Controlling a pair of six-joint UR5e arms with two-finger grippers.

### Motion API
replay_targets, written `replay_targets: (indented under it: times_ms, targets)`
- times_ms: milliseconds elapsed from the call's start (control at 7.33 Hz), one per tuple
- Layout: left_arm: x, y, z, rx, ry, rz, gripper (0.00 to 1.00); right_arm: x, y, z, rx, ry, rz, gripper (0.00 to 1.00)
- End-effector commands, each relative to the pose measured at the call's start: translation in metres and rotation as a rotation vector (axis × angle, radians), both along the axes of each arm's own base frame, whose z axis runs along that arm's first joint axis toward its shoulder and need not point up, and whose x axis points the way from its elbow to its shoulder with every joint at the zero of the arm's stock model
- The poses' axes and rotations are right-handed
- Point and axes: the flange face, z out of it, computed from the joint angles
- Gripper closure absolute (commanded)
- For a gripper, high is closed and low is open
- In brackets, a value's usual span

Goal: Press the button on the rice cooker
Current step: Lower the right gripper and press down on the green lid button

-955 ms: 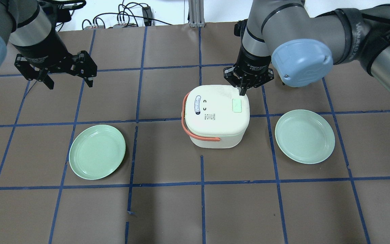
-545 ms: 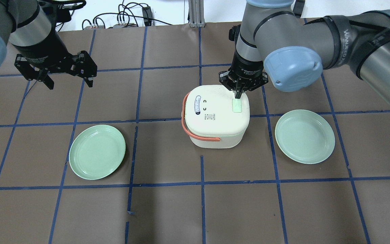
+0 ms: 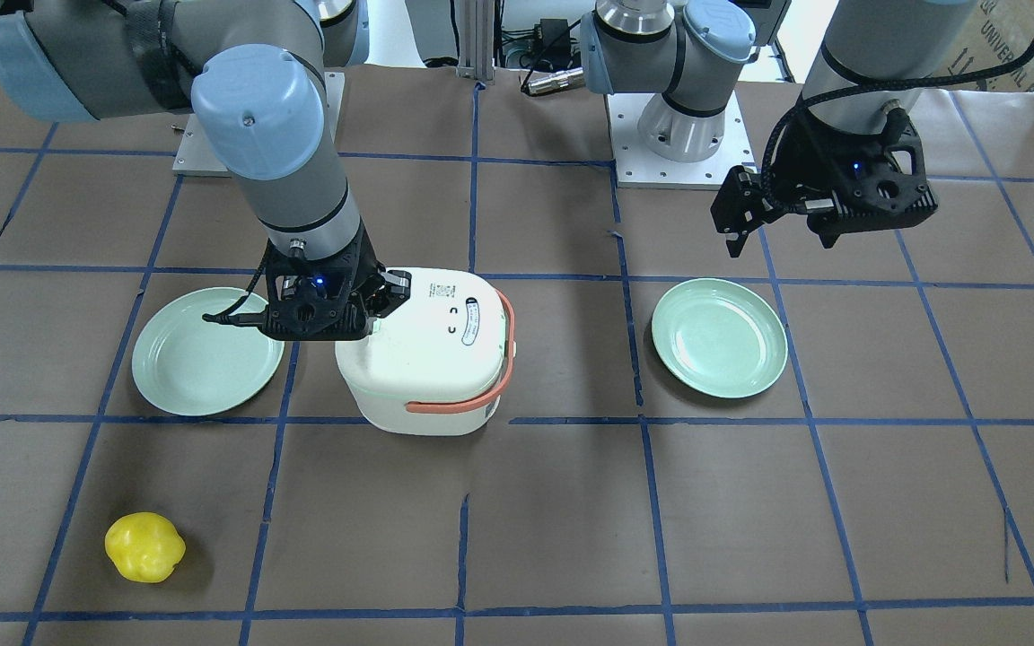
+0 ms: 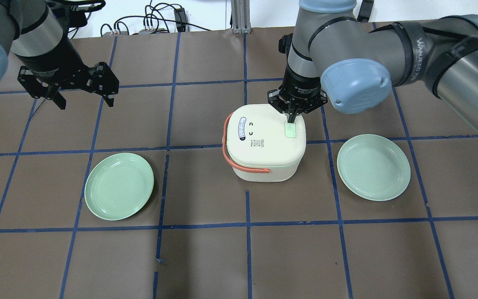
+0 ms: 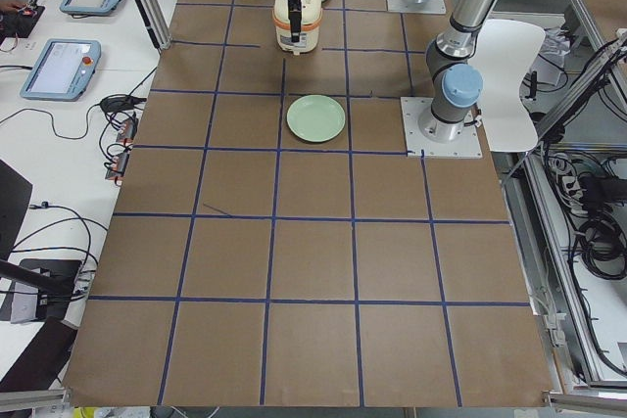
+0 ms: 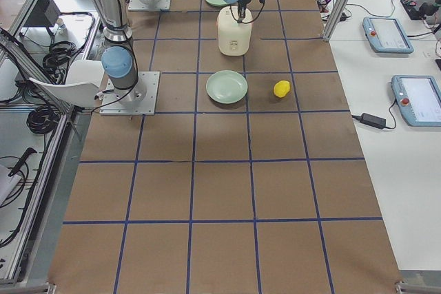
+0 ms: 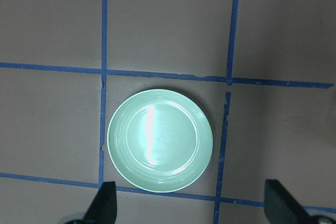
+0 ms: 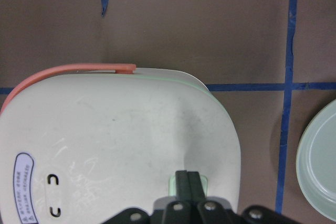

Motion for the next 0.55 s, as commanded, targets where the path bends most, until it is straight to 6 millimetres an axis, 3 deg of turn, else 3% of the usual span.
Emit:
replay_targets:
  times_ms: [0,409]
  targets:
    - [0.0000,-0.0001,0.0006,-0.001,0.000,0.000,0.00,-0.0001,0.0018,-0.0045,0.009,-0.001,0.002,0.95]
    - [0.0000,0.0000,-0.0001,0.000,0.000,0.000,0.00,-0.0002,0.0032,-0.0091,0.018,0.000,0.002,0.95]
